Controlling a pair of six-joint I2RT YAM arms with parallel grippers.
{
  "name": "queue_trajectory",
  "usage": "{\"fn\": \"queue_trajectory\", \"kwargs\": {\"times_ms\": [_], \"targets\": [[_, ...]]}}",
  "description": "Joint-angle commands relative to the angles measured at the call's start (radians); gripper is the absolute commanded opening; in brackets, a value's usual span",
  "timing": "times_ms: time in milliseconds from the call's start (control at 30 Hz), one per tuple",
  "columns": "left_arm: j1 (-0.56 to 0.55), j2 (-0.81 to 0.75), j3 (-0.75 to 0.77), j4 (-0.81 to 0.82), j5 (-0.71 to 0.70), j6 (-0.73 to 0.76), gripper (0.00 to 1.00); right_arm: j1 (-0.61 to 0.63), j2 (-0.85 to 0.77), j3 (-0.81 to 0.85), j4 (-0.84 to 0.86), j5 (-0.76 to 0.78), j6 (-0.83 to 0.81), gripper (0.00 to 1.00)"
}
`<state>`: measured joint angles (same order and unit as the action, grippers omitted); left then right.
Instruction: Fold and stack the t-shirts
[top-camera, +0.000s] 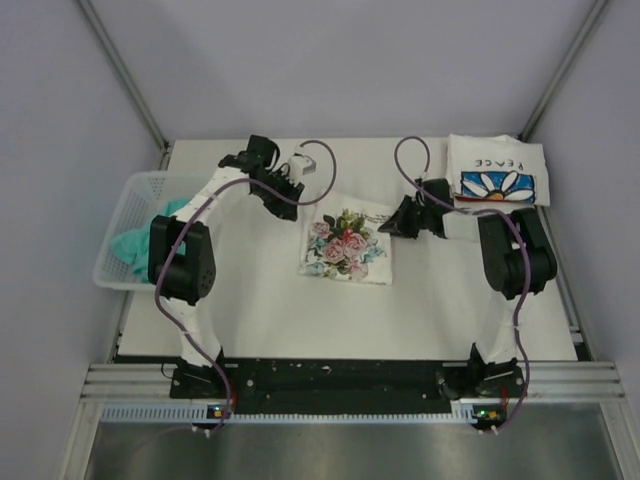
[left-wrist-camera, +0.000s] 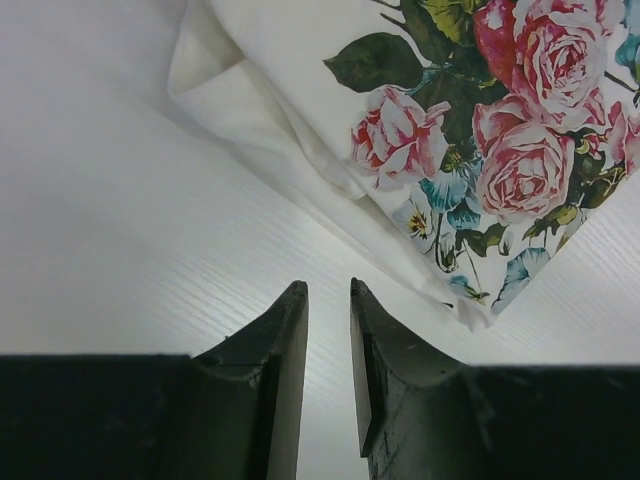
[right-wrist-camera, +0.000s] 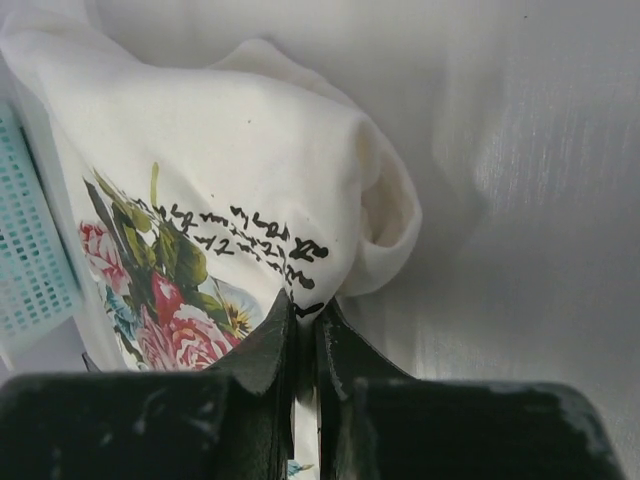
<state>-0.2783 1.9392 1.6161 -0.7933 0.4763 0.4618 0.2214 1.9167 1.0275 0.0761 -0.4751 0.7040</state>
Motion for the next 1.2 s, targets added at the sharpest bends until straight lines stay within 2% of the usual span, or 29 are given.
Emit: {"fn": "queue_trajectory", "kwargs": {"times_ms": [0,233,333,400,500,600,700,800,933,1167], "targets": [[0.028,-0.112,0.005,-0.007,0.041,0.031,0.29,-0.001,-0.041,0.048,0.025,-0.002,-0.023,0.0],[0.074,-0.166,-0.015,-0.03,-0.017,0.075,0.3,-0.016,-0.055,0.288,-0.309,0.122,-0.28,0.0],[0.093,-0.186,-0.027,-0.044,-0.051,0.097,0.3,-0.04,-0.003,0.473,-0.517,0.197,-0.407,0.0],[0.1,-0.195,-0.033,-0.05,-0.067,0.112,0.3,-0.056,0.045,0.603,-0.663,0.283,-0.489,0.0],[0.105,-0.203,-0.041,-0.057,-0.096,0.127,0.3,-0.077,0.094,0.768,-0.791,0.441,-0.602,0.0],[0.105,-0.192,-0.032,-0.066,-0.11,0.133,0.3,-0.097,0.123,0.912,-0.837,0.6,-0.698,0.0],[0.105,-0.174,-0.012,-0.086,-0.105,0.135,0.3,-0.105,0.166,1.046,-0.838,0.774,-0.869,0.0],[0.105,-0.163,-0.002,-0.112,-0.087,0.14,0.34,-0.119,0.225,1.187,-0.838,0.927,-0.987,0.0],[0.105,-0.163,-0.007,-0.124,-0.07,0.149,0.36,-0.132,0.257,1.304,-0.823,1.016,-1.103,0.0],[0.105,-0.161,-0.005,-0.121,-0.074,0.152,0.36,-0.14,0.246,1.318,-0.682,1.086,-1.357,0.0]]}}
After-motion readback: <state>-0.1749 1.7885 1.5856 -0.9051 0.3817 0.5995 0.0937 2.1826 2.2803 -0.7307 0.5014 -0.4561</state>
